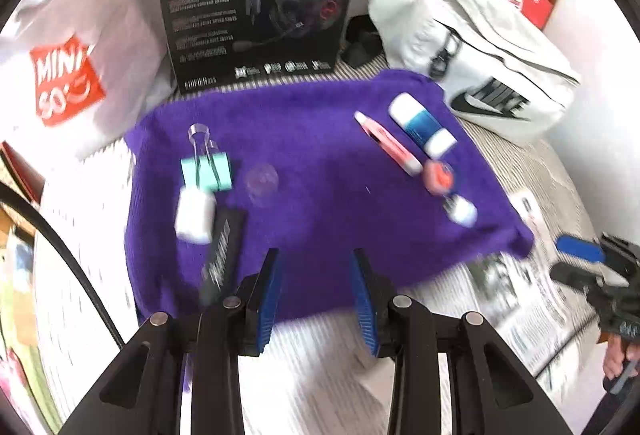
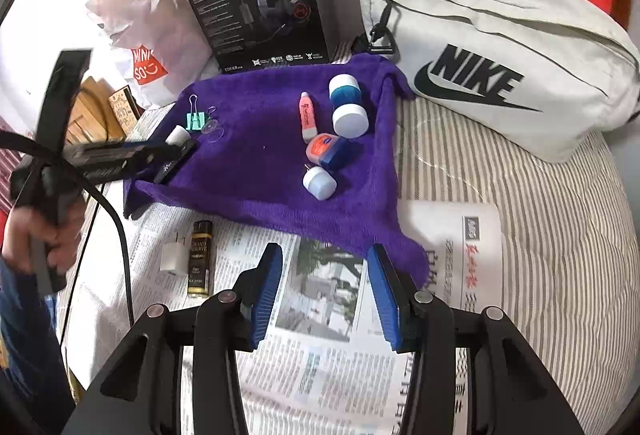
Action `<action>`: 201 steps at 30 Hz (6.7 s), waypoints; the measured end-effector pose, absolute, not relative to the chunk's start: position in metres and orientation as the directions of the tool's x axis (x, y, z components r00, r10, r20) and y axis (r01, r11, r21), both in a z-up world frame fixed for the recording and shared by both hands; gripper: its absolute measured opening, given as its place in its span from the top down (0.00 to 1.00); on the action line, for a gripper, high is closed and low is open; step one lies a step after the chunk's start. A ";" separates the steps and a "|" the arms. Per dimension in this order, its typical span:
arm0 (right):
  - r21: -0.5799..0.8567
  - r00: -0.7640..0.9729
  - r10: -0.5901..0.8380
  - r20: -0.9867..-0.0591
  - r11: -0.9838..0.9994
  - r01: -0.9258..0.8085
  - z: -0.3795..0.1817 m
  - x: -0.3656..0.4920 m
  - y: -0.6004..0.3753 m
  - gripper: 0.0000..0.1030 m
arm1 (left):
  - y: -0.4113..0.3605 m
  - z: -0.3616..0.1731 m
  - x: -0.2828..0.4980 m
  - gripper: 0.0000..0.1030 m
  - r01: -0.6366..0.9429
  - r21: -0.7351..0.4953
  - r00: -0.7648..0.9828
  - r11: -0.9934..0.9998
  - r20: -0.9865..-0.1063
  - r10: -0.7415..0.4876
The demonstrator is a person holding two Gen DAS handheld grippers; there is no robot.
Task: Organize rigid objects
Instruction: 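Lower the clear cap onto the towel beside the clip and open the left gripper, then grasp the white charger plug with the left gripper while the right gripper grasps the Grand Reserve tube, then set the Grand Reserve tube on the towel with the right gripper while the left carries the white plug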
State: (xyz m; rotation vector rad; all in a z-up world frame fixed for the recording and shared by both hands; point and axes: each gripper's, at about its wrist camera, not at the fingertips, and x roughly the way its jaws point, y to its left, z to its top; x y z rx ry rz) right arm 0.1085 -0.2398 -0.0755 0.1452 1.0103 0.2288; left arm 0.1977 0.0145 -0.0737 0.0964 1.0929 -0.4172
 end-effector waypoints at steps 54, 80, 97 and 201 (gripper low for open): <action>0.271 0.404 0.397 -0.824 0.903 -0.335 -0.120 0.109 -0.146 0.57 | 0.079 -0.124 0.140 0.76 0.250 -0.042 0.386 0.967 -0.912 -0.139; 0.079 0.406 0.191 -0.894 0.958 -0.276 -0.138 0.102 -0.150 0.77 | 0.091 -0.125 0.128 0.76 0.238 -0.061 0.417 0.969 -0.895 -0.158; 0.034 0.408 0.171 -0.897 0.946 -0.322 -0.142 0.101 -0.140 0.77 | 0.087 -0.126 0.128 0.76 0.234 -0.060 0.415 0.970 -0.896 -0.155; 0.067 0.412 0.175 -0.894 0.963 -0.263 -0.135 0.305 -0.135 0.77 | 0.078 -0.075 0.221 0.76 0.332 -0.155 0.420 0.930 -0.859 -0.293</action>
